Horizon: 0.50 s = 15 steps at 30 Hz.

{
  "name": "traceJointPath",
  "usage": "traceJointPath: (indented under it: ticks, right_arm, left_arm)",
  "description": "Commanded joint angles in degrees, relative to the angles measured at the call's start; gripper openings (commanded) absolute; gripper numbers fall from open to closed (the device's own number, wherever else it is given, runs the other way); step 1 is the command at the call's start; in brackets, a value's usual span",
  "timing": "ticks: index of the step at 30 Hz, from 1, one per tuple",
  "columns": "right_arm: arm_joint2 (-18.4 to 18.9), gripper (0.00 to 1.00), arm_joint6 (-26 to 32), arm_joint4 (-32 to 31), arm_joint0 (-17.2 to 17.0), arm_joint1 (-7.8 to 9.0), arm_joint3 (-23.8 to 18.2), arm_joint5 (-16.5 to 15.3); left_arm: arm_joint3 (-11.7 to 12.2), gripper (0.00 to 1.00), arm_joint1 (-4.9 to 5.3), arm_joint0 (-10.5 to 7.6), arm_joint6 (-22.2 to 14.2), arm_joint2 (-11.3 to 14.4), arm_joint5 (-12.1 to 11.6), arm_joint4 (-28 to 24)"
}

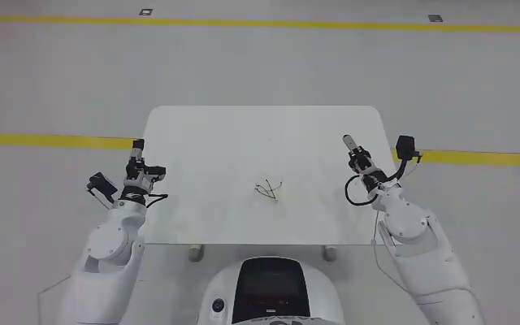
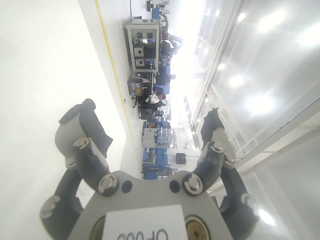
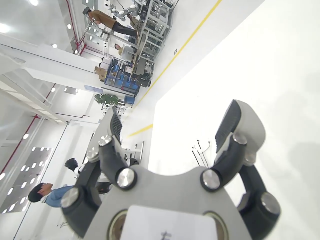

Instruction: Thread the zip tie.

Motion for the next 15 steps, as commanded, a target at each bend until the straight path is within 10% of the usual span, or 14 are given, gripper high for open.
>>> traceJointPath:
  ticks: [1, 9, 15]
  right_arm:
    - [0.0, 1.0, 0.0, -0.01, 0.0, 0.0, 0.0, 0.0]
    - [-1.83, 1.0, 5.5, -6.66, 2.61, 0.28, -0.9, -1.37]
    - [-9.01, 1.0, 13.64, -16.85, 10.34, -0.05, 0.97, 4.26]
  left_arm:
    - [0.0, 1.0, 0.0, 0.0, 0.0, 0.0, 0.0, 0.0]
    - [0.0, 1.0, 0.0, 0.0, 0.0, 0.0, 0.0, 0.0]
    - [0.0, 1.0, 0.0, 0.0, 0.0, 0.0, 0.0, 0.0]
